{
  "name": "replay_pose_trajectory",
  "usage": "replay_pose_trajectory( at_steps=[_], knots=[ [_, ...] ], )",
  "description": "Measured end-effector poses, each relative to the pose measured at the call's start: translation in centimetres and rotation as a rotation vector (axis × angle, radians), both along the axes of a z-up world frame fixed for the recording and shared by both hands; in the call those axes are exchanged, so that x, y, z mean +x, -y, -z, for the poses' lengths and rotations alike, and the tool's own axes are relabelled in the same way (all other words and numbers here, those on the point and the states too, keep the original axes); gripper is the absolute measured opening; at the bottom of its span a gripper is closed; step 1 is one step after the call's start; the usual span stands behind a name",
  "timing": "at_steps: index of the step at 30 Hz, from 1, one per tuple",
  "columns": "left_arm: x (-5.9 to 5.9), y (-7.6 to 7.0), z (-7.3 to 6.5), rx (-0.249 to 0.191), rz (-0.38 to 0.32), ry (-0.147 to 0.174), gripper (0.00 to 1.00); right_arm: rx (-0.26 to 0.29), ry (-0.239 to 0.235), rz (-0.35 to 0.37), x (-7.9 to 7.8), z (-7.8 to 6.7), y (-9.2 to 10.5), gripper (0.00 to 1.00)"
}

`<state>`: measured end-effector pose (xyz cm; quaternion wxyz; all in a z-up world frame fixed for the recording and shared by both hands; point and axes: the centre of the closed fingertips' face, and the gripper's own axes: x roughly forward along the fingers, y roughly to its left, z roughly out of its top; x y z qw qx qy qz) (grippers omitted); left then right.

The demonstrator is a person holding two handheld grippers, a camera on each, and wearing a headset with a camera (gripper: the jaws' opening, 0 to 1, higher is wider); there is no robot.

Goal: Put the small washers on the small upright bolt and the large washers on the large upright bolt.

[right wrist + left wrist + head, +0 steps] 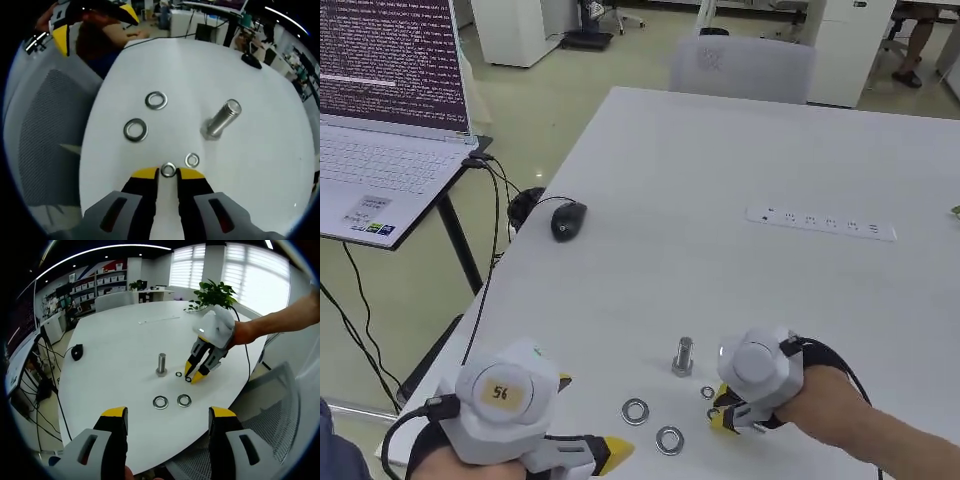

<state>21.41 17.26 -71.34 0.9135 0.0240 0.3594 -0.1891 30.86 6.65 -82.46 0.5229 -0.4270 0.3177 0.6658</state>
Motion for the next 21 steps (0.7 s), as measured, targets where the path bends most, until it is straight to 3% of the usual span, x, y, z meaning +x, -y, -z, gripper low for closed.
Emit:
replay_pose_trajectory(
  at_steps=[5, 21],
  knots=[
    [-0.05, 0.04, -0.04, 0.0, -0.001, 0.001, 0.65, -0.011, 0.016, -0.013, -0.01, 0.08, 0.1, 0.15],
    [-0.24, -0.15, 0.0, 0.003, -0.005, 0.001, 0.65, 0.043, -0.033, 0.121, 0.03, -0.08, 0.39, 0.13]
  ],
)
